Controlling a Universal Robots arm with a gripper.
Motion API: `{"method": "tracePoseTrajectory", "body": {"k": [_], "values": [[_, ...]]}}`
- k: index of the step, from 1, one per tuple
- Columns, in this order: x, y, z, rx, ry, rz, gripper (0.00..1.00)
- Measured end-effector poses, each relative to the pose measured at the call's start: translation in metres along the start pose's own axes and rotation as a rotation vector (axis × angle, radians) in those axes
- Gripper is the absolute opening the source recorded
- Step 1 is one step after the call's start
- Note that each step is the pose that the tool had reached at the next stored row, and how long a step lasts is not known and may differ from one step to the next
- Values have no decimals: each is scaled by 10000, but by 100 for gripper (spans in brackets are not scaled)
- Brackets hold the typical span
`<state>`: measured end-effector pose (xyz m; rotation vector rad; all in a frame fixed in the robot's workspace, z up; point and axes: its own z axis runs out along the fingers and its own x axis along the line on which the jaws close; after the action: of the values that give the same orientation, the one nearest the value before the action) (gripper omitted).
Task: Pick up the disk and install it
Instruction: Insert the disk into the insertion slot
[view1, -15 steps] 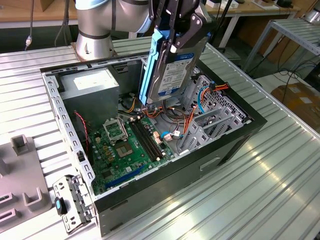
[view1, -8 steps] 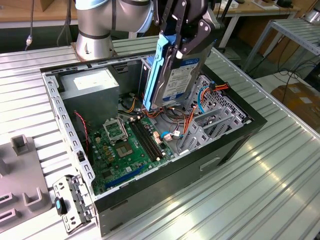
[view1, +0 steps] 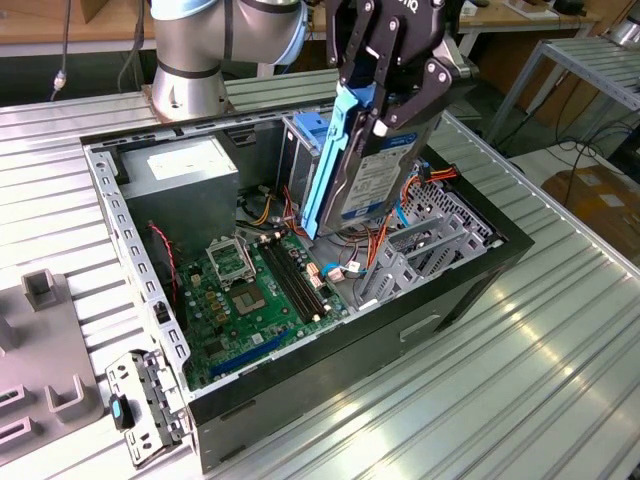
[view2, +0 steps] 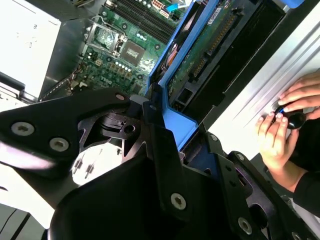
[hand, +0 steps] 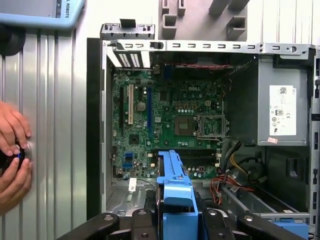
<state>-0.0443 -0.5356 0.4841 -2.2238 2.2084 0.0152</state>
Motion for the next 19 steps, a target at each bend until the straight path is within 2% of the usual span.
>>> {"method": "tracePoseTrajectory", "body": {"k": [4,10,11,14,17,19], "values": [[10,-100,3,0,48,1,37],[11,-315,12,-1,77,0,37],[12,-367,14,-1,87,0,37],[13,-456,18,-1,98,0,37],[13,-473,24,18,101,1,37],[16,-473,34,88,98,1,37]]}}
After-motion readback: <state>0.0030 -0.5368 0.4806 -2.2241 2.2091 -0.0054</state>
